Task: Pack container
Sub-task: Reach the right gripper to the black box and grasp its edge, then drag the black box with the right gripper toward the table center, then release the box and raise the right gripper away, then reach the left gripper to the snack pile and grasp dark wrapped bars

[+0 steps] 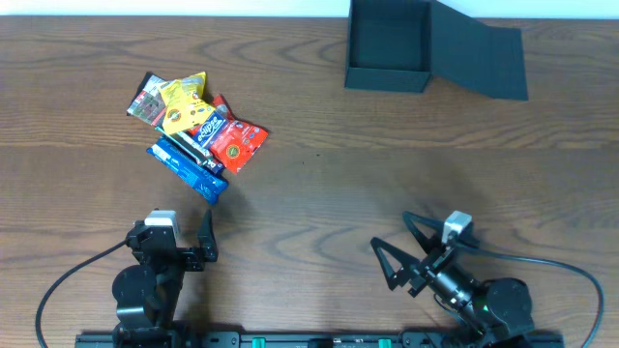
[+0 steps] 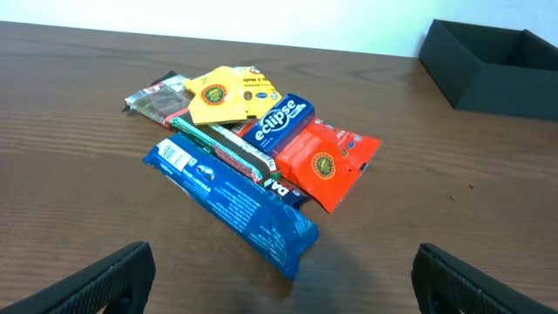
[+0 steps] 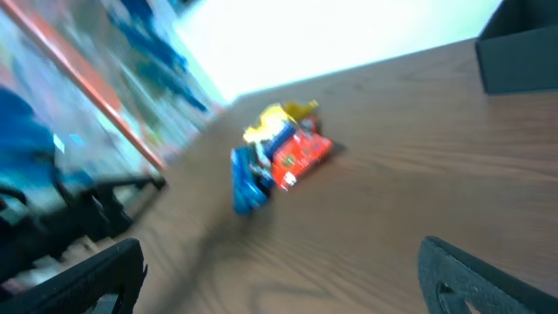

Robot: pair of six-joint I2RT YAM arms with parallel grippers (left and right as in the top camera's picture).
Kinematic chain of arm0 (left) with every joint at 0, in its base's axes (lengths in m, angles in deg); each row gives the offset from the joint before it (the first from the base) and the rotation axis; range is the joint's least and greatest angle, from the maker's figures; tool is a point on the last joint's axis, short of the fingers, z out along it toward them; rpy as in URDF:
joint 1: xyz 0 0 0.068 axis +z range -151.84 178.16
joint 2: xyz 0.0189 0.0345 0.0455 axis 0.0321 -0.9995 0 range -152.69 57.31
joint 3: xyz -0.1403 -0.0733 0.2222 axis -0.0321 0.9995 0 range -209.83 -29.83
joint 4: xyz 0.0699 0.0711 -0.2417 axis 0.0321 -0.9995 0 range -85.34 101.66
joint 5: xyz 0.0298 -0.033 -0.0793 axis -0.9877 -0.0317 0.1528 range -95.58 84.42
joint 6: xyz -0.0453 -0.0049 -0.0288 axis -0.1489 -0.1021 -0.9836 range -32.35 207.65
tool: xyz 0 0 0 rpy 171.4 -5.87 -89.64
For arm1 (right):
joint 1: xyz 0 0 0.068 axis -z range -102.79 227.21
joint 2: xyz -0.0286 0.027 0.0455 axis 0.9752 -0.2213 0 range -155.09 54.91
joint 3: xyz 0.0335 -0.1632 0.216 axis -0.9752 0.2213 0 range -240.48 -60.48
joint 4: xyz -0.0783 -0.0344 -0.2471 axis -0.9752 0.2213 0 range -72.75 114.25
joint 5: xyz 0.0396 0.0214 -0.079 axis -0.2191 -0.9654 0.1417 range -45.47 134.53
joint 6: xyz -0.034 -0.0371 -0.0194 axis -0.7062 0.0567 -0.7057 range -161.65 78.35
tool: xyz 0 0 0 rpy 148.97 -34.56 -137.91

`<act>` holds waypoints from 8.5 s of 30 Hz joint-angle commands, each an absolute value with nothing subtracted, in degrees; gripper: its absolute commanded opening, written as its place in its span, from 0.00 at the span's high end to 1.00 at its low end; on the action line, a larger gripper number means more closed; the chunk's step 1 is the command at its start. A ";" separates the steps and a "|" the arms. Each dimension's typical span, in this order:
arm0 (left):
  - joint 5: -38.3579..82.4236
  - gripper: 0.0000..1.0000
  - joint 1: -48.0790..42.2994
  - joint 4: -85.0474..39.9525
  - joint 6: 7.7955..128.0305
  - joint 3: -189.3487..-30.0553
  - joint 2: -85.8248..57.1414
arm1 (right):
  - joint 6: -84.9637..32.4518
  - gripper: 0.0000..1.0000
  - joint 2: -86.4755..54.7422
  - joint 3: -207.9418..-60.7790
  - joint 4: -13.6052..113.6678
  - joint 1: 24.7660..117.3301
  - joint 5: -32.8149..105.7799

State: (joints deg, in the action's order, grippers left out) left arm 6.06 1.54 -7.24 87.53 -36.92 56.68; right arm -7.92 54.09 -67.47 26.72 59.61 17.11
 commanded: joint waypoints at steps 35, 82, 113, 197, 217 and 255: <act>6.30 0.04 1.78 -7.46 88.10 -35.61 57.10 | 6.22 0.01 -37.01 -128.38 2.68 63.08 31.66; 6.30 0.05 1.78 -7.46 88.10 -35.63 57.10 | 31.97 0.97 -77.25 -163.55 46.11 73.59 29.02; 6.27 0.05 1.78 -7.46 88.10 -35.61 57.10 | -10.50 0.99 -64.77 -163.57 90.06 69.57 35.16; 14.36 0.05 1.78 -7.37 66.50 -35.63 57.10 | -23.41 0.01 -40.66 -180.03 86.37 61.86 42.13; 14.14 0.05 4.29 7.63 43.90 -39.08 52.88 | -28.31 0.01 -40.69 -180.03 81.58 61.92 45.76; 34.36 0.05 28.79 0.04 85.34 -102.55 -55.09 | -38.98 0.01 -40.99 -179.70 75.13 66.43 46.00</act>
